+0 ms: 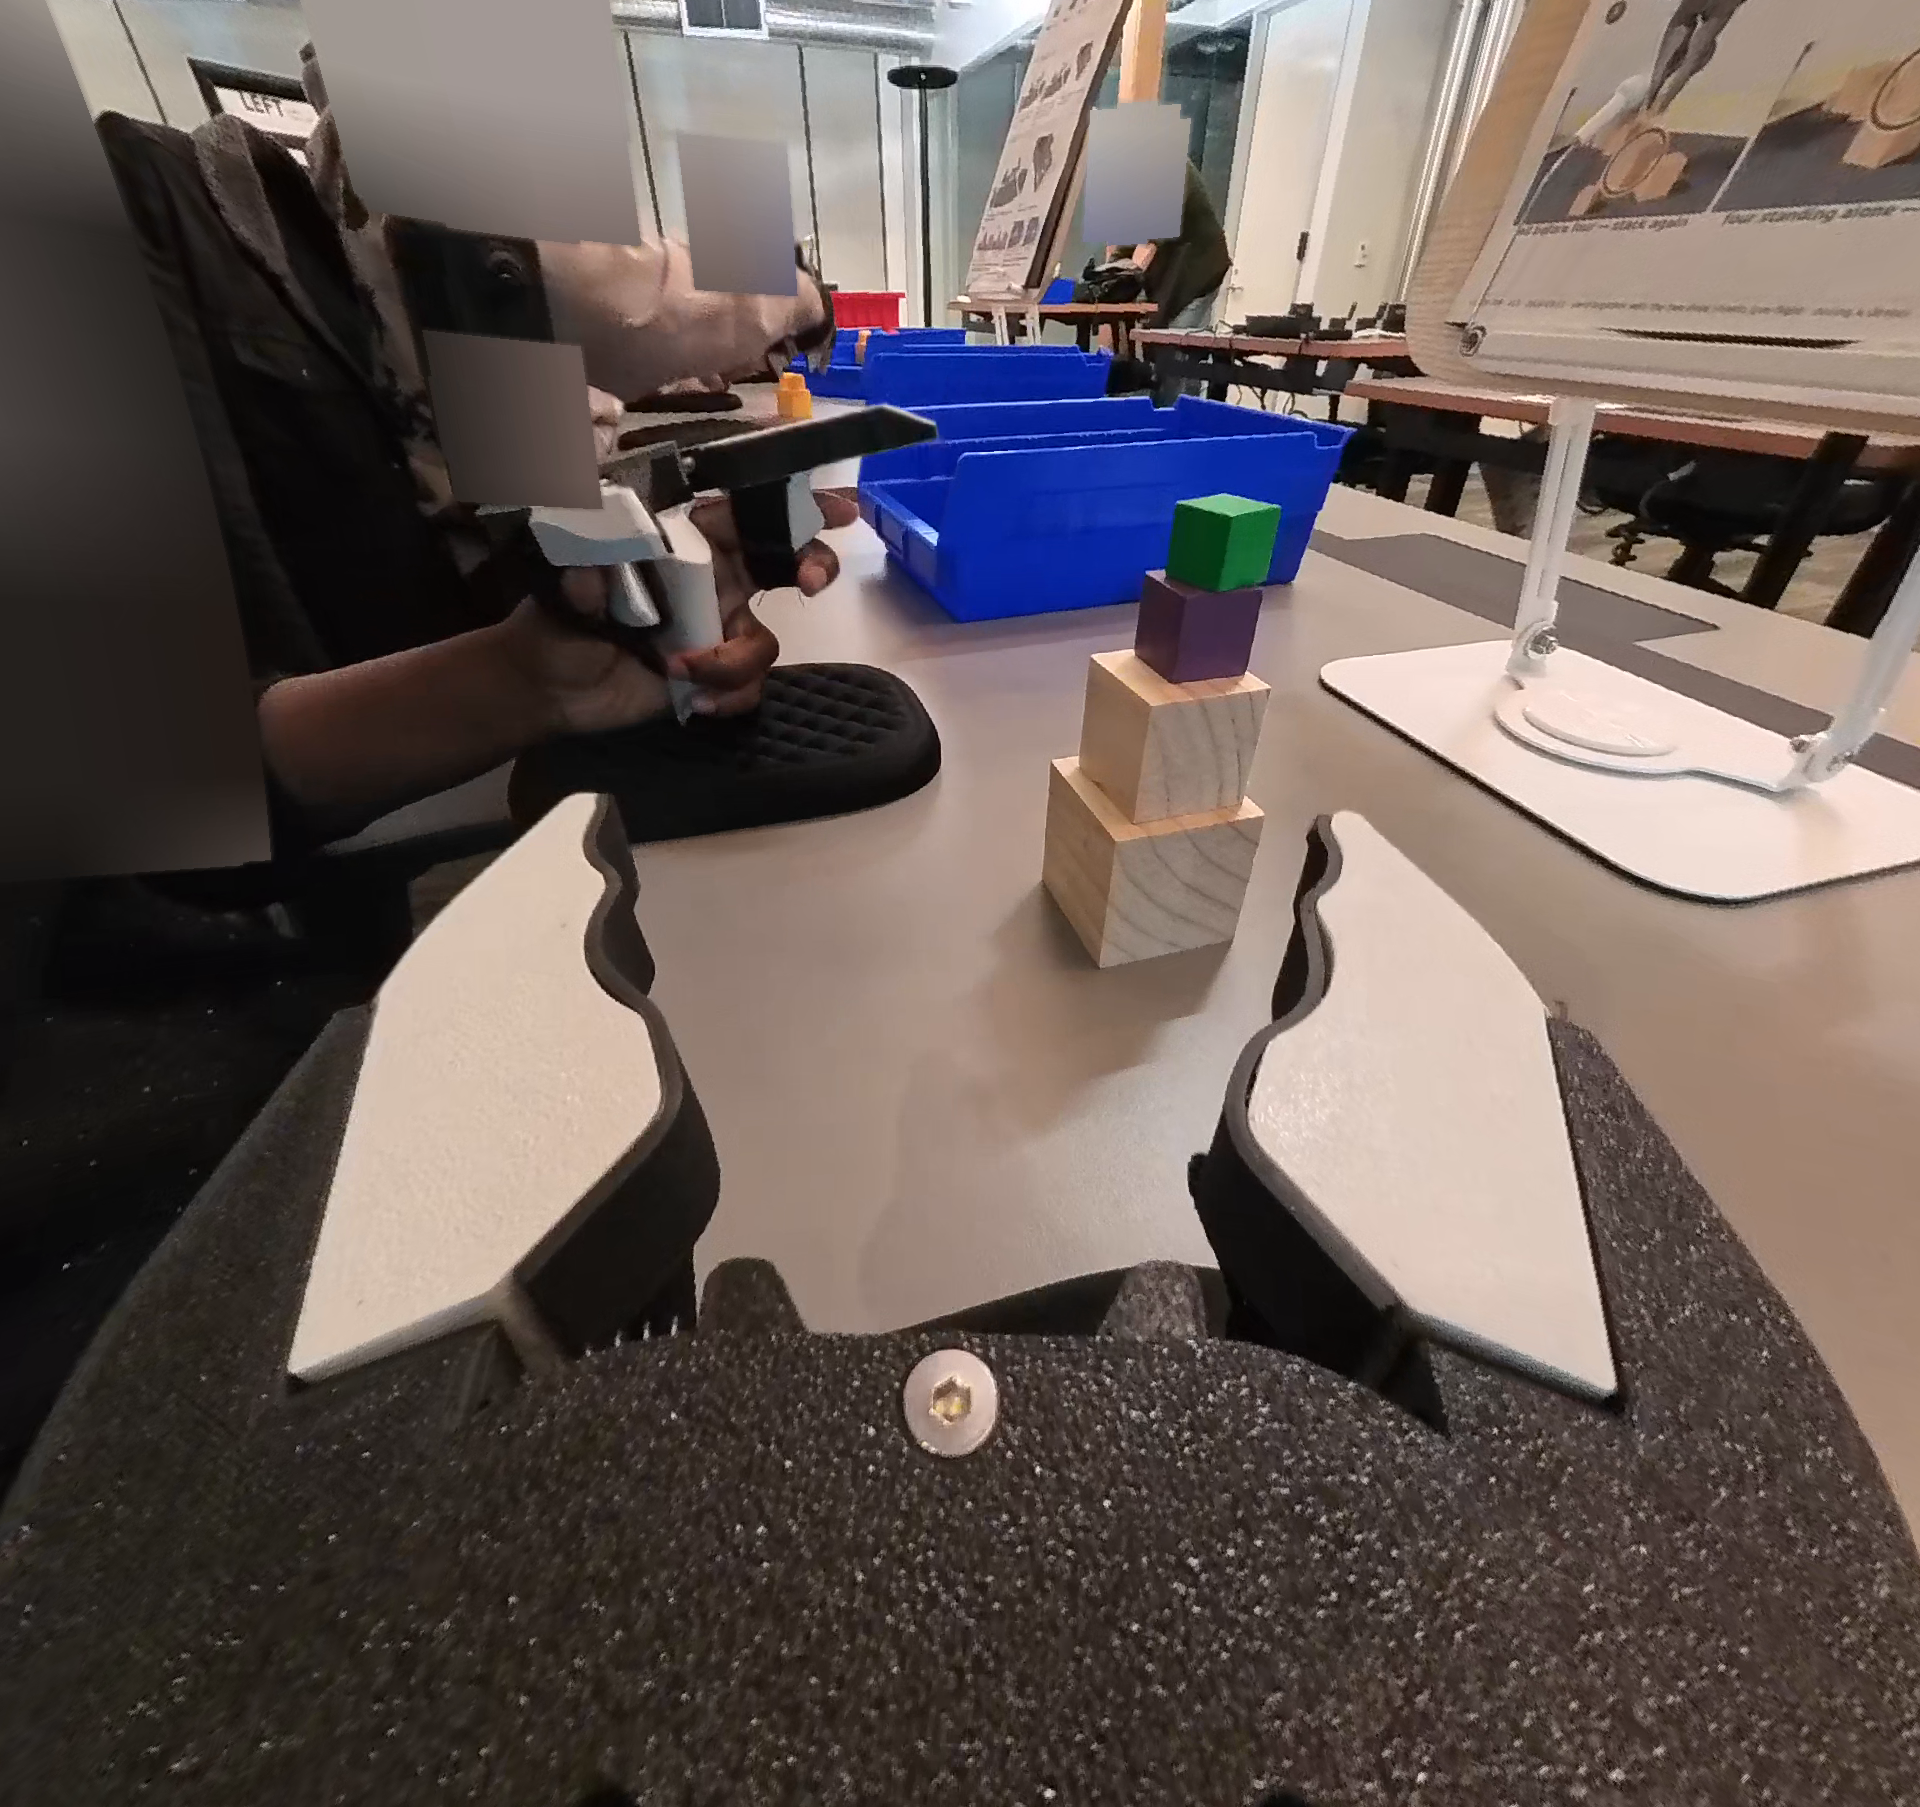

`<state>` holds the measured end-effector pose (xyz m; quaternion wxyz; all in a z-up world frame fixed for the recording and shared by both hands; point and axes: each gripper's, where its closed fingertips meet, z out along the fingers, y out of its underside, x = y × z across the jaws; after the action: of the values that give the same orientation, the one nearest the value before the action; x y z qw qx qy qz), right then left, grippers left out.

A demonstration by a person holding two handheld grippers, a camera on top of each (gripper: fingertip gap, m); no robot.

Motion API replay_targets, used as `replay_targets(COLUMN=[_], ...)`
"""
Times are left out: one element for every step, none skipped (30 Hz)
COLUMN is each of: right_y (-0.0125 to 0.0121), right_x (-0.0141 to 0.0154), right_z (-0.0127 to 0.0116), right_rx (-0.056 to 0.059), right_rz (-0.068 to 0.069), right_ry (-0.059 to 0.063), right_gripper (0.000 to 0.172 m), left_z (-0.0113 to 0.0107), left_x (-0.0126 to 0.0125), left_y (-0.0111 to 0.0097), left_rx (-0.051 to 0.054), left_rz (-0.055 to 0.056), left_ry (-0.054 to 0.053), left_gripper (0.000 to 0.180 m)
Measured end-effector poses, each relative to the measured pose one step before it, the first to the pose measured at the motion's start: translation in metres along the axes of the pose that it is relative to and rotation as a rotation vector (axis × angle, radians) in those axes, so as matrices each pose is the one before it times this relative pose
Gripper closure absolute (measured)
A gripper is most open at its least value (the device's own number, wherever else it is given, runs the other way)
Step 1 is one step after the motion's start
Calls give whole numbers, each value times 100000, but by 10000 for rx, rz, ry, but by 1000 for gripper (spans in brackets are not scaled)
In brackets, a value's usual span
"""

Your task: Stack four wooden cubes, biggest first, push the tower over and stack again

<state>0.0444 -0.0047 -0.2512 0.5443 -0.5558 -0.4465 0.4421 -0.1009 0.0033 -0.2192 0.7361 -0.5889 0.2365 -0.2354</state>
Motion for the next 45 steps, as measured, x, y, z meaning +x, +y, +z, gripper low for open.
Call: replay_targets(right_y=[65, 94, 97, 35, -15, -1, 37, 52, 30, 34, 125, 207, 229, 197, 175, 148, 148, 80, 82, 67, 10, -46, -102, -132, -185, -225, -220, -233, -271, -285, -234, -139, -87, -120, -154, -189, -170, -138, -119, -150, -152, -186, -166, -161, -161], right_x=[81, 116, 135, 235, 248, 265, 485, 640, 539, 442, 439, 435, 462, 538, 369, 73, -88, 131, 256, 260, 235, 188, 98, 2, 16, 32, 60, 38, -66, -114, -60, 18, 71, 11, -81, -89, -63, -20, 22, 40, 16, -14, -19, -15, -31], right_z=[60, 93, 110, 126, 162, 172, 151, 111, 95, 63, 74, 104, 139, 144, 128, 140, 173, 272, 331, 428, 476, 526, 546, 554, 541, 500, 458, 385, 355, 321, 297, 282, 254, 241, 193, 168, 149, 126, 106, 102, 99, 105, 115, 132, 128], right_rx=[-67, -100, -138, -160, -187, -293, -440, -559, -566, -515, -475, -432, -364, -303, -262, -250, -263, -214, -205, -202, -180, -154, -140, -124, -87, -44, -24, 25, 78, 100, 76, 4, -32, -21, -9, 16, 10, -12, -17, -4, 1, 6, 2, -5, 0], right_rz=[52, 96, 132, 172, 151, -7, -169, -250, -264, -236, -194, -127, -36, 99, 172, 240, 321, 388, 211, 12, -99, -130, -124, -86, -62, -71, -75, -62, -25, 21, 46, 29, -15, -36, -38, -32, -24, -23, -37, -51, -53, -44, -32, -26, -23], right_ry=[30, 29, 9, 56, 24, 31, 194, 298, 231, 137, 75, 22, -10, 25, -100, -319, -454, -260, -134, -63, -20, 2, -27, -92, -78, -52, -30, -26, -81, -116, -74, -14, 26, -7, -65, -55, -34, -18, 12, 27, -2, -17, -16, -17, -22], right_gripper=[53, 54, 54, 57, 59, 62, 68, 73, 77, 85, 97, 107, 114, 123, 139, 160, 172, 172, 172, 172, 172, 172, 172, 172, 172, 172, 172, 172, 172, 172, 172, 172, 172, 172, 172, 172, 172, 172, 172, 172, 172, 172, 172, 172, 172], left_z=[-70, -69, -76, -49, -19, 22, 40, 53, 60, 47, 44, 33, 3, -3, -22, -23, -14, -13, -6, -5, -2, -1, -7, 0, 6, 0, -11, -13, -15, -12, 0, 19, 4, -7, -26, -14, -12, -1, 15, 13, -7, -5, -14, 0, 6], left_x=[-29, 62, 6, -4, 47, 51, 114, 127, 76, 60, 19, 41, 32, -12, -46, -42, -76, -41, -25, -62, -45, -2, -25, -21, -35, -14, -7, -27, -28, -73, -33, 19, -2, 15, 18, 47, -40, -153, -24, 32, 45, 67, 34, -30, -25], left_y=[35, 5, -44, -36, 8, 52, 89, 97, 92, 83, 67, 55, 19, 0, -7, -30, -8, 1, 5, -2, 5, -2, -7, 15, -4, 1, -8, -10, -32, -9, 12, 28, 6, -8, -31, -24, -14, 6, 25, 24, -3, -22, -15, -3, 18], left_rx=[36, 35, 52, 51, 10, -25, -52, -65, -59, -54, -46, -32, -9, 7, 14, 25, 19, 12, 1, 5, 0, 4, 6, -1, -1, 3, 7, 16, 22, 7, -6, -16, -10, 12, 25, 22, 9, -9, -13, -14, 1, 14, 15, 1, -11], left_rz=[-5, 9, 39, 31, 35, 68, 102, 109, 88, 66, 43, 33, 19, -9, -36, -47, -59, -55, -46, -36, -31, -26, -20, -17, -26, -33, -30, -33, -29, -28, -22, -18, -10, -1, 1, -2, -12, -33, -24, -10, 3, 13, 12, 3, 1], left_ry=[-29, 28, -23, -26, 12, -15, 15, 22, -6, -2, -12, 5, 11, -9, -16, 6, -19, 4, 10, -23, -14, 11, -7, -5, -9, 10, 17, 6, -7, -43, -6, 24, 9, 12, 17, 37, -19, -103, -7, 34, 31, 49, 18, -32, -20], left_gripper=[36, 37, 37, 37, 37, 37, 37, 37, 38, 38, 39, 39, 40, 41, 42, 42, 44, 45, 45, 45, 45, 45, 45, 44, 44, 44, 44, 44, 43, 43, 43, 43, 43, 44, 44, 45, 45, 44, 44, 45, 45, 45, 45, 46, 46])
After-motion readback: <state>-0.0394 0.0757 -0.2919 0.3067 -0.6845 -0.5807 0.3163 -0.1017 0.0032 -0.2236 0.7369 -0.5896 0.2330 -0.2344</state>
